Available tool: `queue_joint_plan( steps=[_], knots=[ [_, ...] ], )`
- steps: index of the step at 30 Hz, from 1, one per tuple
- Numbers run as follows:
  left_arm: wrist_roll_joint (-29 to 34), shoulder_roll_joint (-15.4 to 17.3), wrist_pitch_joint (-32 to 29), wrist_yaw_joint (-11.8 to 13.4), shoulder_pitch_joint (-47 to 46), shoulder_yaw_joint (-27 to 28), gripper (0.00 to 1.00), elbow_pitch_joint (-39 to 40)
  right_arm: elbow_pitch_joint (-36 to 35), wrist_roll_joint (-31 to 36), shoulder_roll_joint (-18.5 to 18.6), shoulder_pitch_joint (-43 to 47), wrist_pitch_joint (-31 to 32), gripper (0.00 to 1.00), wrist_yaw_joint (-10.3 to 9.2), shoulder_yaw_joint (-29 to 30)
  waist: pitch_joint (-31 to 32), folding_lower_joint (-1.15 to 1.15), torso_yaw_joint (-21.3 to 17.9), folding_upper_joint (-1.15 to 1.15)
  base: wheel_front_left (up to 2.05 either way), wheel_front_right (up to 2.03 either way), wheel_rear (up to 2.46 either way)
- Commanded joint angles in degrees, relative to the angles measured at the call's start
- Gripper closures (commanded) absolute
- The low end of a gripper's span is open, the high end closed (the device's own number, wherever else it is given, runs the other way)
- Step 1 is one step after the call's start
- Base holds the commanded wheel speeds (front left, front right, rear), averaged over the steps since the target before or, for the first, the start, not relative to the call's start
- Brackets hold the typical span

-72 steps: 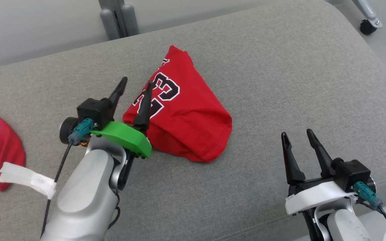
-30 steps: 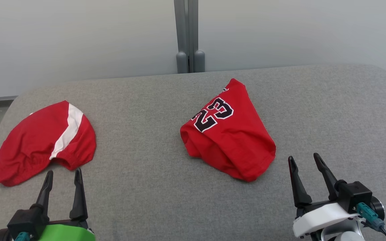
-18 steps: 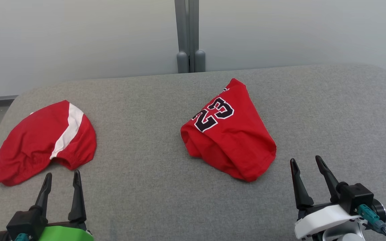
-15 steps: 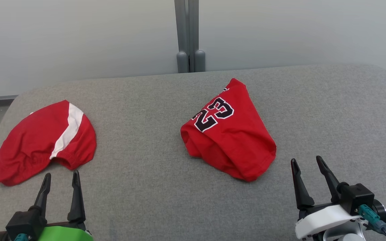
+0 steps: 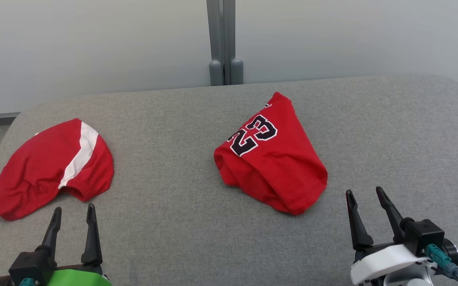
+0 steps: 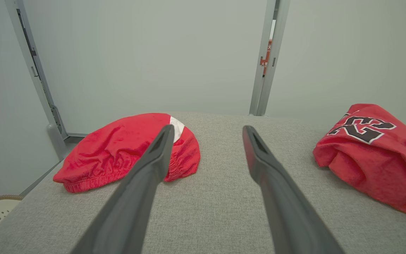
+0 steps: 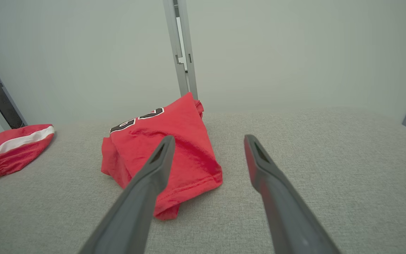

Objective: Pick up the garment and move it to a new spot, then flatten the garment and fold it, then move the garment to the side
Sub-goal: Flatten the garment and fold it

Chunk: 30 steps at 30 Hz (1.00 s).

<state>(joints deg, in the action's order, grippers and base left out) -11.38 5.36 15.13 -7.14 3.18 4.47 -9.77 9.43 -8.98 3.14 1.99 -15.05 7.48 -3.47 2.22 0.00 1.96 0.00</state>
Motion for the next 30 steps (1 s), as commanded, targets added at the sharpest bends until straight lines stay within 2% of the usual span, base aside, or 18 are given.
queue_joint_plan(
  steps=[1, 10, 18, 23, 30],
  knots=[
    [0.3, 0.0, 0.0, -0.3, 0.9, 0.3, 0.00, -0.2, 0.2, 0.1, 0.1, 0.4, -0.2, 0.00, 0.02, 0.1, 0.0, 0.00, 0.0, 0.00, 0.00, 0.00, 0.00],
    [0.5, -0.3, 0.0, -0.3, 0.4, 0.1, 0.00, -0.7, 0.8, 0.4, 0.1, -1.0, -0.1, 0.00, 0.03, 0.2, 0.0, 0.00, 0.3, 0.00, 0.00, 0.00, 0.00],
    [0.8, -0.6, 0.0, -0.4, -0.9, -0.7, 0.00, -1.1, 2.4, 1.2, 2.9, -6.8, 0.8, 0.00, 0.02, -1.8, -0.6, 0.00, 2.0, 0.00, 0.00, 0.00, 0.00],
    [0.7, -0.9, 0.0, -0.4, -1.5, -1.6, 0.00, -1.5, 6.7, 1.4, 5.0, -11.7, 1.9, 0.00, 0.02, -2.8, -1.5, 0.00, 4.0, 0.00, 0.00, 0.00, 0.00],
    [0.0, -1.2, 0.0, -0.4, -3.2, -3.1, 0.00, -1.8, 17.9, 0.4, 7.2, -18.4, 2.1, 0.00, 0.02, -3.5, -4.5, 0.00, 6.8, 0.00, 0.00, 0.00, 0.00]
  ],
)
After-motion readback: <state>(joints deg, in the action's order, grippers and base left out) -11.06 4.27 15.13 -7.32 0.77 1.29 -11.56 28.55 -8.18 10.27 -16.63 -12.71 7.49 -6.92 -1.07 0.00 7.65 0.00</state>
